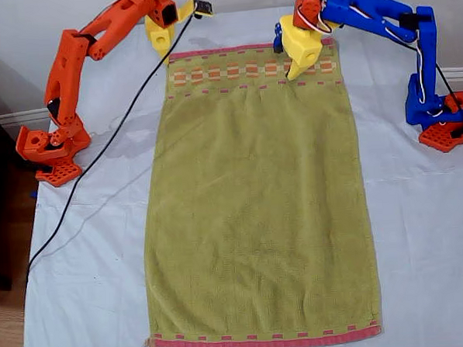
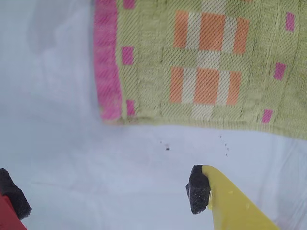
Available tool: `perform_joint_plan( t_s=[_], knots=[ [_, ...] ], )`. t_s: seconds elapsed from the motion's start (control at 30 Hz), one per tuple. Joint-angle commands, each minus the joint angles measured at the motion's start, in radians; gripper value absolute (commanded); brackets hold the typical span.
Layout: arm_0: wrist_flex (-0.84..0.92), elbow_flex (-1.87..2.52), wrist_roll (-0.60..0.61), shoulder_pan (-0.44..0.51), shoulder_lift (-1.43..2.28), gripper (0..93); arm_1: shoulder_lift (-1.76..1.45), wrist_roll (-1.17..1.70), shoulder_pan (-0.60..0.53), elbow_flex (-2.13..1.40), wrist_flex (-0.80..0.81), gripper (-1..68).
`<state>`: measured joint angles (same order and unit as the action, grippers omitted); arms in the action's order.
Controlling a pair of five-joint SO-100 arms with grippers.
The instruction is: Fold the towel.
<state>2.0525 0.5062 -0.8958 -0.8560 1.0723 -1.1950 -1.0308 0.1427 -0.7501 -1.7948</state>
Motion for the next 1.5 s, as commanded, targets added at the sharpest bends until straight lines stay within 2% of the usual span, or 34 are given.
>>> perform_joint_plan(
  t_s=[0.0, 0.13, 0.3, 0.47, 0.77, 0.97, 1.13, 1.2, 1.3, 1.33, 1.47],
  knots=[
    [0.014, -0.008, 0.006, -0.034, 0.179, 76.1, -0.012, 0.000, -0.012, 0.149, -0.003, 37.2],
    [-0.029, -0.055, 0.021, 0.002, 0.097, 74.9, 0.005, 0.012, -0.017, 0.184, -0.003, 37.2],
    [0.015, -0.399, 0.017, 0.077, -0.117, 72.9, 0.015, 0.028, -0.018, 0.175, -0.003, 37.2],
    [0.015, -0.525, 0.021, 0.100, -0.193, 72.9, 0.037, 0.037, -0.025, 0.179, -0.003, 37.2],
    [0.015, -0.330, 0.015, 0.048, -0.115, 70.5, 0.044, 0.049, -0.028, 0.169, -0.003, 37.2],
    [0.015, -0.397, 0.002, 0.071, -0.112, 68.3, 0.064, 0.052, -0.035, 0.181, -0.003, 37.2],
    [0.014, -0.265, 0.020, 0.092, 0.097, 66.1, 0.078, 0.055, -0.040, 0.184, -0.003, 37.2],
    [-0.063, -0.075, 0.043, 0.077, 0.268, 65.1, 0.087, 0.058, -0.043, 0.196, -0.003, 37.2],
    [-0.422, 0.456, 0.104, 0.063, 0.684, 59.8, 0.112, 0.061, -0.051, 0.229, -0.003, 37.2],
    [-0.482, 0.572, 0.110, 0.051, 0.765, 58.5, 0.124, 0.063, -0.052, 0.245, -0.003, 37.2],
    [-0.581, 0.790, 0.115, 0.032, 0.848, 57.1, 0.153, 0.069, -0.054, 0.276, -0.003, 37.2]
  ],
)
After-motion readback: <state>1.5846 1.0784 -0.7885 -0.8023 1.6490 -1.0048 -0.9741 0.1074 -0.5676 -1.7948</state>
